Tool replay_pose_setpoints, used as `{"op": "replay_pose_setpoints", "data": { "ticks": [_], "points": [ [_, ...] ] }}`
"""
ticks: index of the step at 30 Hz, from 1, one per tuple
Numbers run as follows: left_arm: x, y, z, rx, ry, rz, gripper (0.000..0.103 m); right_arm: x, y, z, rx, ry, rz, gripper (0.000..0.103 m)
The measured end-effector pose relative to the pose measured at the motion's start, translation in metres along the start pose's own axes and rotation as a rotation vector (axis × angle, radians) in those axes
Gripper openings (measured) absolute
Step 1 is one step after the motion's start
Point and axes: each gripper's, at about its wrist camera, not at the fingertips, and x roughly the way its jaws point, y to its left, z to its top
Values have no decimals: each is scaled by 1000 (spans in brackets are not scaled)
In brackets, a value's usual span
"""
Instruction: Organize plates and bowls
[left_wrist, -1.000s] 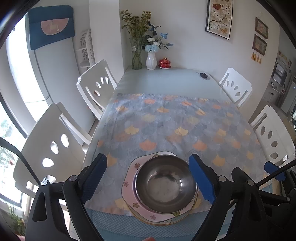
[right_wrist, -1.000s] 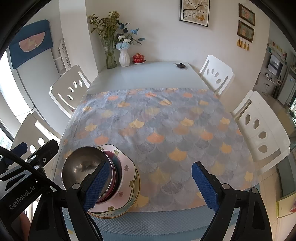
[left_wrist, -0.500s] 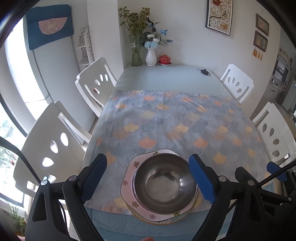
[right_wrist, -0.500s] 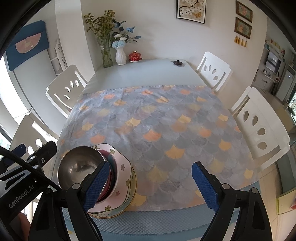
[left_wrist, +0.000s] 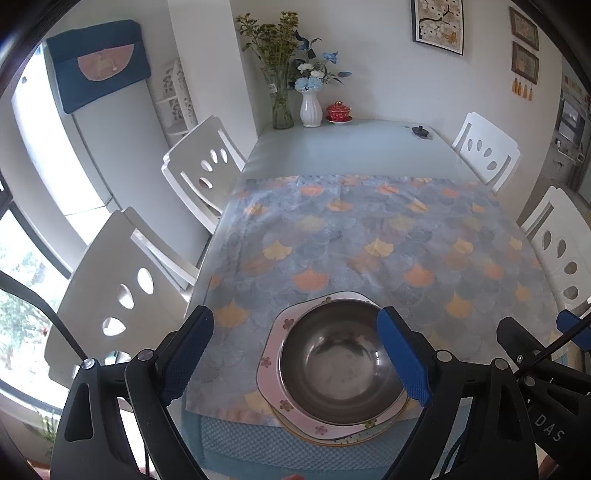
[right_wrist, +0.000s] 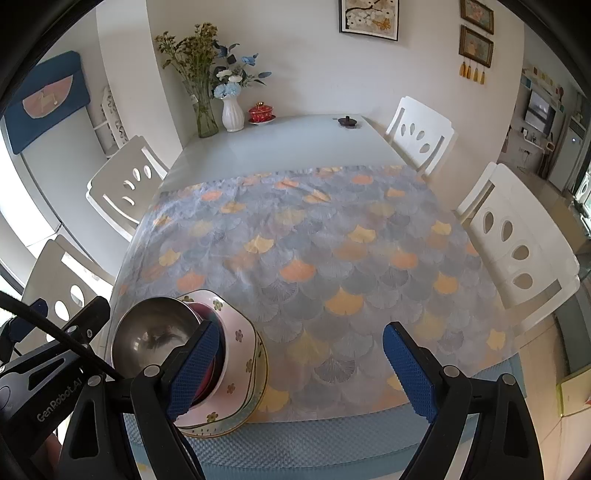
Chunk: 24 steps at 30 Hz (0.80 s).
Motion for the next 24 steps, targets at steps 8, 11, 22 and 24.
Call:
{"op": "replay_pose_setpoints", "data": {
  "ticks": [8, 11, 22, 24],
  "points": [
    [-2, -4, -3, 17, 1, -6, 90, 1, -1, 0, -7, 7, 7, 90],
    [-3, -6, -3, 25, -1, -4, 90, -1, 0, -1, -12, 5, 9, 90],
    [-9, -13, -5, 15, -7, 26, 90, -2, -3, -2, -27, 5, 29, 90],
    [-11, -17, -3, 7, -8, 39, 90, -2, -7, 0, -40, 2, 41, 90]
  ]
}}
